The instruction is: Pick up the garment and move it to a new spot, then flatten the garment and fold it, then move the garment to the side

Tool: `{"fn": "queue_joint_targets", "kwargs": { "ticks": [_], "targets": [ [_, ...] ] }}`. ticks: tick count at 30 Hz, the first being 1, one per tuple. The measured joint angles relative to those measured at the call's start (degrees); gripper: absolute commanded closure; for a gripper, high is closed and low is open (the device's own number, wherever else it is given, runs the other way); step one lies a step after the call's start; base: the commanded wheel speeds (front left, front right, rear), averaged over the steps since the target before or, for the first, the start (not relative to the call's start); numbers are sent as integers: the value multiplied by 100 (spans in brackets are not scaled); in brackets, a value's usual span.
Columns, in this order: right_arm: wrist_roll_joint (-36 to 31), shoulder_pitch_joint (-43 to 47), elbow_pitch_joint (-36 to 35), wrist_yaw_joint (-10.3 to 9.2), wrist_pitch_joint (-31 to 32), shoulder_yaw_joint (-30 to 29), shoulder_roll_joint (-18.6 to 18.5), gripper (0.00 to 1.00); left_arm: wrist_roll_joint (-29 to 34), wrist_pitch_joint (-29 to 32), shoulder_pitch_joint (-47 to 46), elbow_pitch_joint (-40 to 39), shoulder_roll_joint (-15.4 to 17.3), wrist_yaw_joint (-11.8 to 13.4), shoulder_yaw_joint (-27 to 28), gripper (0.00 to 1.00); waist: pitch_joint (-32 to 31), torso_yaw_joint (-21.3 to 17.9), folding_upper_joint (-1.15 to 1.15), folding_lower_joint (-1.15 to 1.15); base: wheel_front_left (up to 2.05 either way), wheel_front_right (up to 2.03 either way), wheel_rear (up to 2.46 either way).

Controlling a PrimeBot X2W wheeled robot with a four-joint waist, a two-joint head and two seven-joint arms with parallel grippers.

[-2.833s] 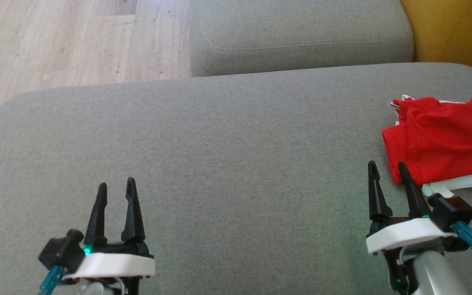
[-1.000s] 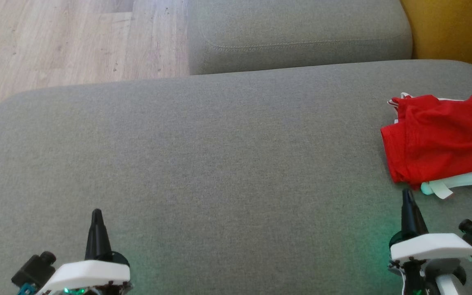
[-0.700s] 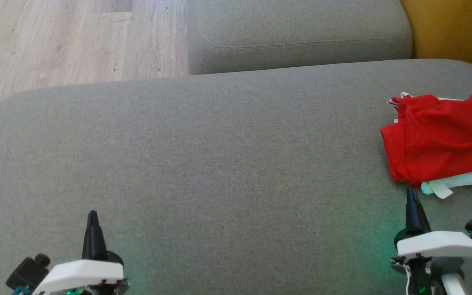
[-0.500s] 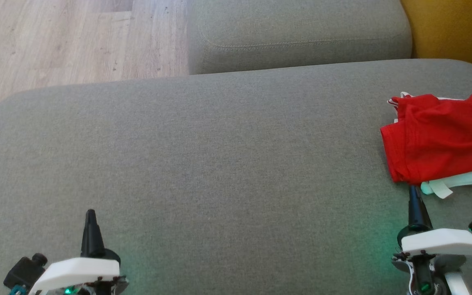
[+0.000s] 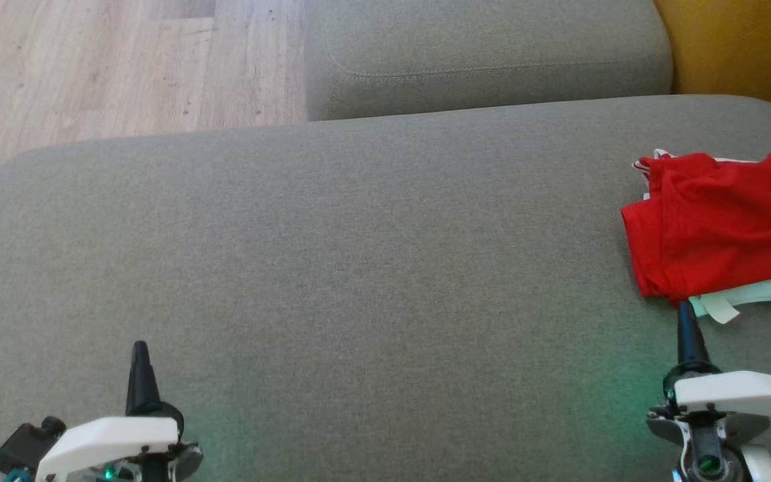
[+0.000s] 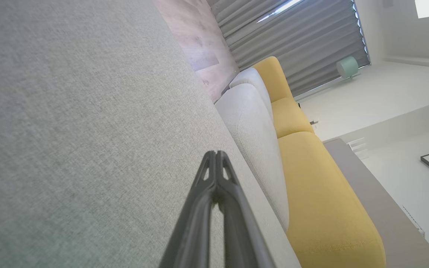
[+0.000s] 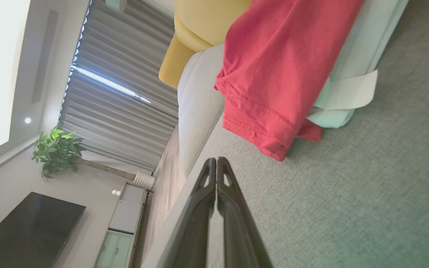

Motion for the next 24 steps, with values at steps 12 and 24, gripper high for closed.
{"fn": "queue_joint_targets", "kwargs": {
  "ticks": [12,24],
  "targets": [
    [794,-2,-126,0,183,-107,0,100,-677,223,-45,-31,0,-42,91,100,11,-8,0,0,0,0,0],
    [1532,-8,-234,0,390,-232,1,100,-1311,410,-122,-60,-1,-45,229,100,22,-15,0,-1,0,0,0]
  ]
}}
